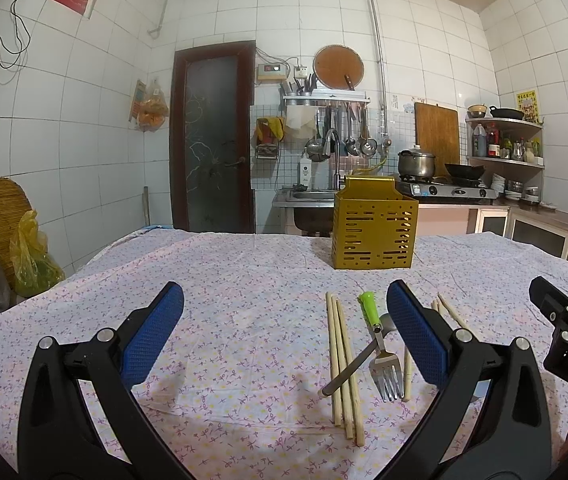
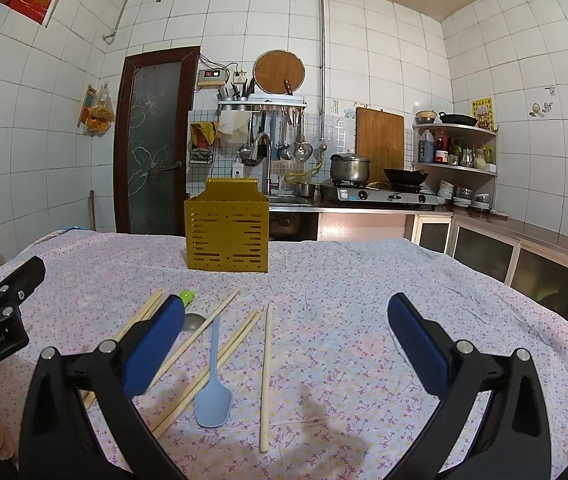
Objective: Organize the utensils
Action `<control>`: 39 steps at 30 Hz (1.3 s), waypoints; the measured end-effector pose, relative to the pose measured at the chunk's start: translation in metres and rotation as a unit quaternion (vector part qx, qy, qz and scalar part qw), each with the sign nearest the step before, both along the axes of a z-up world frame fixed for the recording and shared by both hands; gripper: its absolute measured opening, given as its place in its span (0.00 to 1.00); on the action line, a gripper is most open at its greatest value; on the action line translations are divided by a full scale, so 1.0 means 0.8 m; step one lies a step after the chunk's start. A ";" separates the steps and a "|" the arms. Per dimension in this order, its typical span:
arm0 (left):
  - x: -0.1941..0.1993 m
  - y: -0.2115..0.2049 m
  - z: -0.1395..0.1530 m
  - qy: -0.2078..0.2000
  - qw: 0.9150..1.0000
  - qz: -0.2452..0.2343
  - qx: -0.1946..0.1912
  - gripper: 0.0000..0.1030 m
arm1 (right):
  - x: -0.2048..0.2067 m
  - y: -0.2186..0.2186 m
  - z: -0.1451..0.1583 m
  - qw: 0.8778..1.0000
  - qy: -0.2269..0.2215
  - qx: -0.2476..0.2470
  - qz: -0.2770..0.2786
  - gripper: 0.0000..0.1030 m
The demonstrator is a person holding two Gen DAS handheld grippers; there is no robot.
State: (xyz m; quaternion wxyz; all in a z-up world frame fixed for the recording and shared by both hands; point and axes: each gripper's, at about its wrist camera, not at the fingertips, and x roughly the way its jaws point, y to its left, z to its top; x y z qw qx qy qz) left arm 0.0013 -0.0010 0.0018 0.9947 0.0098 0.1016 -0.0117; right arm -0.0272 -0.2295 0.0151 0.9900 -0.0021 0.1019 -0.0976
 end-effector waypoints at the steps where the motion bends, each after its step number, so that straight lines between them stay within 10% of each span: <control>1: 0.000 0.000 0.000 0.000 1.000 0.000 0.000 0.95 | 0.000 0.000 0.000 1.000 0.000 0.000 0.000 0.96; 39: -0.001 0.000 0.001 -0.002 1.000 0.000 -0.001 0.95 | -0.002 -0.004 0.002 1.000 -0.004 0.001 -0.002 0.96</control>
